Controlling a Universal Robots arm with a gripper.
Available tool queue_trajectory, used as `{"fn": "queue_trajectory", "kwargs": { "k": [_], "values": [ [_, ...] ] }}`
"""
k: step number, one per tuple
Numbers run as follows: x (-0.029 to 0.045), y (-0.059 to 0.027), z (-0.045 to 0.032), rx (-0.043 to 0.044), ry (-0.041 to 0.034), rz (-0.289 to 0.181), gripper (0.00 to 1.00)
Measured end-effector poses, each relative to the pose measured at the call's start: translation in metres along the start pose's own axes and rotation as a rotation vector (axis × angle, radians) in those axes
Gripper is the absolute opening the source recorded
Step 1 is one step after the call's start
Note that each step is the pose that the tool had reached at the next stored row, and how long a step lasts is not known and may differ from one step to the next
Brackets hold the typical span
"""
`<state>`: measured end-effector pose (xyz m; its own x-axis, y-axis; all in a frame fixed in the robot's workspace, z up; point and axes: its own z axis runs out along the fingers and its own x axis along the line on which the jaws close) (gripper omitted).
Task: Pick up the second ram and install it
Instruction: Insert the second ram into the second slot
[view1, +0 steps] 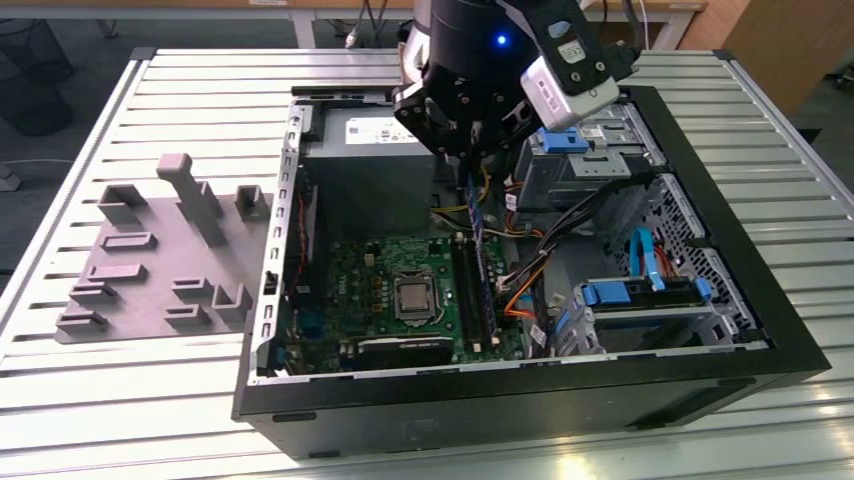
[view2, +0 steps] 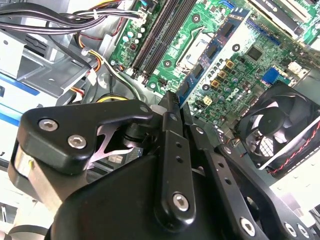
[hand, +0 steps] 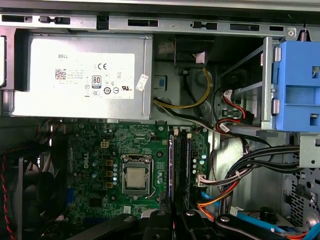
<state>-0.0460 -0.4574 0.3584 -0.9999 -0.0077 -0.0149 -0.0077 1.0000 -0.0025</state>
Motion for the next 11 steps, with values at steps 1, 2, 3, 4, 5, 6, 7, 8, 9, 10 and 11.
{"fn": "queue_trajectory", "kwargs": {
  "k": [1, 2, 3, 4, 5, 6, 7, 8, 9, 10, 11],
  "values": [
    [0.0, 0.0, 0.0002, -0.0001, 0.0, -0.001, 0.14],
    [0.0, 0.0, 0.0006, -0.0005, -0.0002, -0.004, 0.14],
    [0.0, 0.0, 0.0011, -0.0008, -0.0002, -0.012, 0.14],
    [-0.0002, 0.0, 0.0018, -0.0006, 0.0, -0.017, 0.14],
    [-0.0002, 0.0, 0.0025, -0.0006, 0.0001, -0.018, 0.14],
    [-0.0002, 0.0, 0.0031, -0.0005, 0.0001, -0.018, 0.14],
    [-0.0002, -0.0002, 0.0038, -0.0004, 0.0001, -0.018, 0.14],
    [-0.0002, -0.0004, 0.0045, -0.0004, 0.0001, -0.018, 0.14],
    [-0.0002, -0.0008, 0.005, -0.0001, 0.0002, -0.018, 0.14],
    [-0.0002, -0.0015, 0.0054, 0.0, 0.0002, -0.018, 0.14],
    [-0.0002, -0.0021, 0.0061, -0.0002, 0.0002, -0.018, 0.14]
  ]
}}
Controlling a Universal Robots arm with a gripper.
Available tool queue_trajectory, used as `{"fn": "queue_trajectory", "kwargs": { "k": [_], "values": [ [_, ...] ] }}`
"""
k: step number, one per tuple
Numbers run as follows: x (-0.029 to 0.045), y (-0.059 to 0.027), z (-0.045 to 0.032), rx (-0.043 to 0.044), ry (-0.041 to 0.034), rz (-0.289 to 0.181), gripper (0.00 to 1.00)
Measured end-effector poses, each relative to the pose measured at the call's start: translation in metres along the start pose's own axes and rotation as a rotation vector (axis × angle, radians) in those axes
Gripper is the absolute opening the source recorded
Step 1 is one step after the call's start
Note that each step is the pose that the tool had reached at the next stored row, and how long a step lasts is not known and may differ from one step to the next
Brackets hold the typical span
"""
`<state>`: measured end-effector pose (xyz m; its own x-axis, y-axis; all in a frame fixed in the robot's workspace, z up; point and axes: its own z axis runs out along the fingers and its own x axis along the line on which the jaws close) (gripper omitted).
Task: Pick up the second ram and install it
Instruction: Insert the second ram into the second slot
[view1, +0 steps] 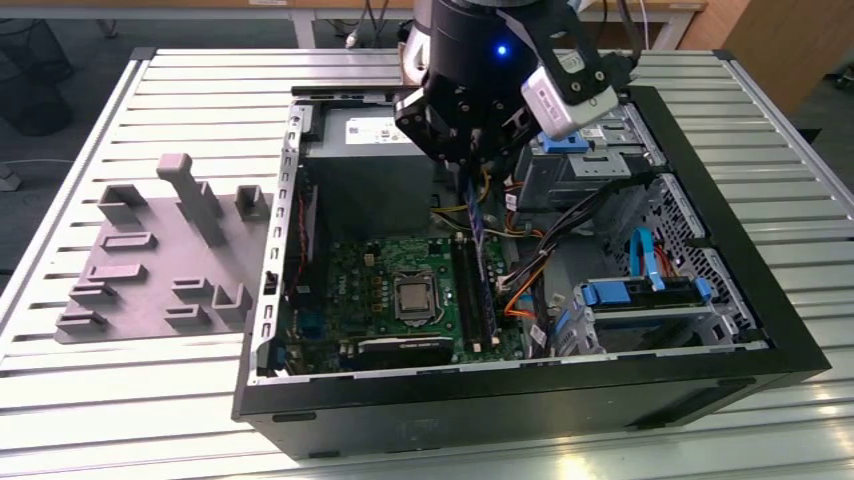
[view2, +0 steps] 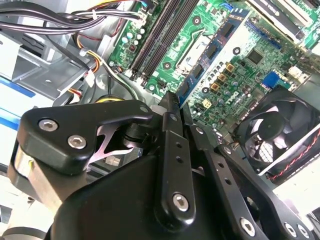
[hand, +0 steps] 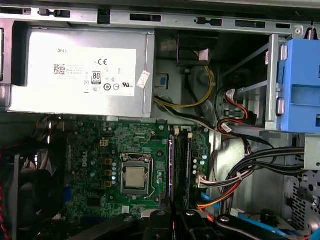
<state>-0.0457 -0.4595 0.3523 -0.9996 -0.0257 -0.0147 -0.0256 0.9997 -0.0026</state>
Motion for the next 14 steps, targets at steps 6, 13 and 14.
{"fn": "queue_trajectory", "kwargs": {
  "k": [6, 13, 14],
  "values": [
    [-0.0003, -0.004, 0.0053, -0.0001, 0.0025, 0.0, 0.14],
    [-0.0018, -0.0043, 0.0181, 0.0, 0.003, 0.003, 0.14],
    [-0.0019, -0.0043, 0.02, -0.0001, 0.003, 0.003, 0.14]
  ]
}}
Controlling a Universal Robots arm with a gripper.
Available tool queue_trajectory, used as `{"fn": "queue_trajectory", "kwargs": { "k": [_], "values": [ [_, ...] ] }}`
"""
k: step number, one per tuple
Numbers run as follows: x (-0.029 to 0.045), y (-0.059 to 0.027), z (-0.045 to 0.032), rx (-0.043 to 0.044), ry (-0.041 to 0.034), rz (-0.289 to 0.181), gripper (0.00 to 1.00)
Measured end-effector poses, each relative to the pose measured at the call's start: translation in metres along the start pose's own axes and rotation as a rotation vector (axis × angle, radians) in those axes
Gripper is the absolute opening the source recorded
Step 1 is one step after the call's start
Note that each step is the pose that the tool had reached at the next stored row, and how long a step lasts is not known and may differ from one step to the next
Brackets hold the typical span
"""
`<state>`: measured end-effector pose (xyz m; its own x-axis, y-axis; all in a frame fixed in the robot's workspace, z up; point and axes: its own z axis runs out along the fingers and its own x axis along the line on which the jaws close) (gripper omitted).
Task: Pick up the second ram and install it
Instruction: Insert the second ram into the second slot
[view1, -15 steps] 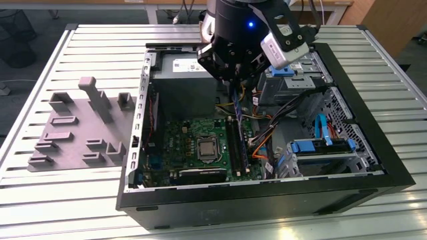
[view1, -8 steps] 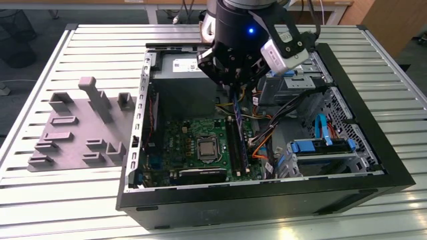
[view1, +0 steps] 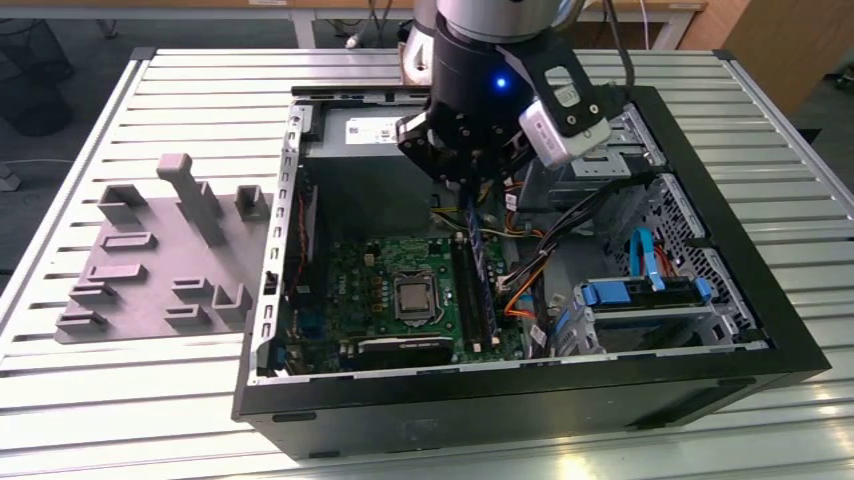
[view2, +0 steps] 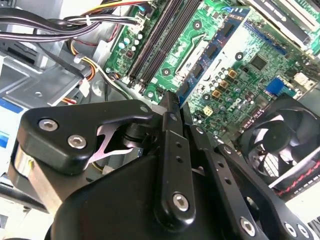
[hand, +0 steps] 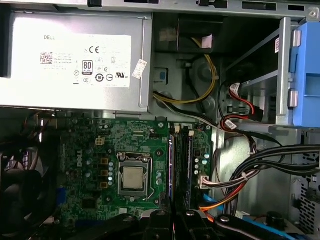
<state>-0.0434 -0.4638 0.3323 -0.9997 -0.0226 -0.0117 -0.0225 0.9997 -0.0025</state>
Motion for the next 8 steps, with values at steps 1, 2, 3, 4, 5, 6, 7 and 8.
{"fn": "queue_trajectory", "kwargs": {
  "k": [1, 2, 3, 4, 5, 6, 7, 8],
  "values": [
    [0.0, -0.0001, 0.0017, 0.0, 0.0, 0.0, 0.14],
    [0.0, -0.0002, 0.0035, 0.0, 0.0, 0.0, 0.14],
    [-0.0001, -0.0003, 0.0053, 0.0001, 0.0, 0.001, 0.14],
    [-0.0001, -0.0004, 0.0071, 0.0001, 0.0001, 0.001, 0.14],
    [-0.0002, -0.0004, 0.0089, 0.0001, 0.0, 0.001, 0.14],
    [-0.0002, -0.0004, 0.0102, 0.0, 0.0, 0.002, 0.14],
    [-0.0002, -0.0004, 0.0103, 0.0004, 0.0, 0.002, 0.14],
    [-0.0002, -0.0004, 0.0103, 0.0005, 0.0001, 0.002, 0.14]
  ]
}}
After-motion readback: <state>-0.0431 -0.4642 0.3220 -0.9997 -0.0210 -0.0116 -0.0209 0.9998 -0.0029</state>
